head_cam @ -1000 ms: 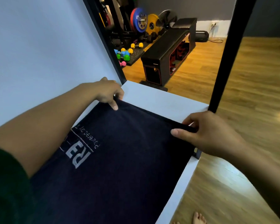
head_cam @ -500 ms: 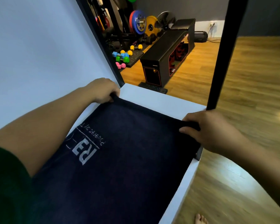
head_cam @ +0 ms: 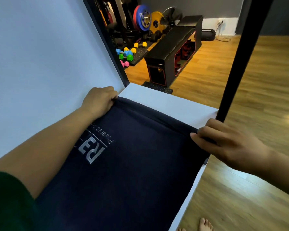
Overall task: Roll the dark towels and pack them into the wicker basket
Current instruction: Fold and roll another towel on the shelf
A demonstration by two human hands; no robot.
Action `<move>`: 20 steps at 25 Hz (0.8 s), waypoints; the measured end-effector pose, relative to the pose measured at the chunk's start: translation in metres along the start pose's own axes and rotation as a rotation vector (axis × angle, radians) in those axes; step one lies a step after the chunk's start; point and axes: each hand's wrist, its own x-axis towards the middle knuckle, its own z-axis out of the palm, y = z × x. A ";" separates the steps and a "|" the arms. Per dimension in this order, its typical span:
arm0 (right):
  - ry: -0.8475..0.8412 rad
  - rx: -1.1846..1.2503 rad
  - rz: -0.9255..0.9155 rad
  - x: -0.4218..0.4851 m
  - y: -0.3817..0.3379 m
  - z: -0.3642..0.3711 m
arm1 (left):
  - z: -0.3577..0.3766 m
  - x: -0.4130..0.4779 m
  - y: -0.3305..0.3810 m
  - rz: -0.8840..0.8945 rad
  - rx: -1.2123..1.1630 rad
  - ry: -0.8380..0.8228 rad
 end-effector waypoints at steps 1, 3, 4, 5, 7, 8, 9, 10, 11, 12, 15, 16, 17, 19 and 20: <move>-0.024 -0.006 -0.014 0.001 0.001 -0.001 | 0.001 -0.004 -0.003 0.018 -0.007 0.019; -0.108 -0.048 -0.012 -0.002 -0.002 -0.003 | 0.001 -0.014 -0.008 0.073 0.006 0.014; -0.169 -0.069 0.009 -0.003 -0.005 -0.004 | -0.002 -0.020 -0.010 0.099 0.011 -0.009; -0.222 -0.079 0.032 -0.005 -0.009 -0.006 | -0.004 -0.023 -0.011 0.122 0.017 -0.034; -0.299 -0.018 0.128 0.006 -0.014 -0.017 | -0.013 -0.014 -0.008 0.122 0.060 -0.132; -0.343 0.024 0.221 0.018 -0.017 -0.023 | -0.020 -0.002 -0.004 0.074 0.101 -0.228; -0.425 0.042 0.340 0.034 -0.018 -0.031 | -0.027 0.014 0.000 0.018 0.171 -0.338; -0.502 0.064 0.477 0.049 -0.016 -0.035 | -0.035 0.029 0.007 -0.001 0.277 -0.430; -0.544 0.047 0.583 0.059 -0.011 -0.032 | -0.042 0.041 0.015 0.040 0.389 -0.475; -0.589 0.024 0.635 0.068 -0.006 -0.028 | -0.046 0.050 0.022 0.100 0.482 -0.490; -0.658 0.125 0.767 0.077 0.009 -0.017 | -0.040 0.058 0.033 0.215 0.450 -0.517; -0.678 0.185 0.821 0.077 0.015 -0.015 | -0.039 0.056 0.032 0.212 0.408 -0.541; -0.692 0.250 0.868 0.077 0.017 -0.015 | -0.040 0.053 0.030 0.213 0.368 -0.555; -0.715 0.301 0.914 0.078 0.015 -0.012 | -0.037 0.050 0.022 0.214 0.307 -0.547; -0.707 0.311 0.932 0.079 0.012 -0.010 | -0.036 0.049 0.017 0.205 0.291 -0.544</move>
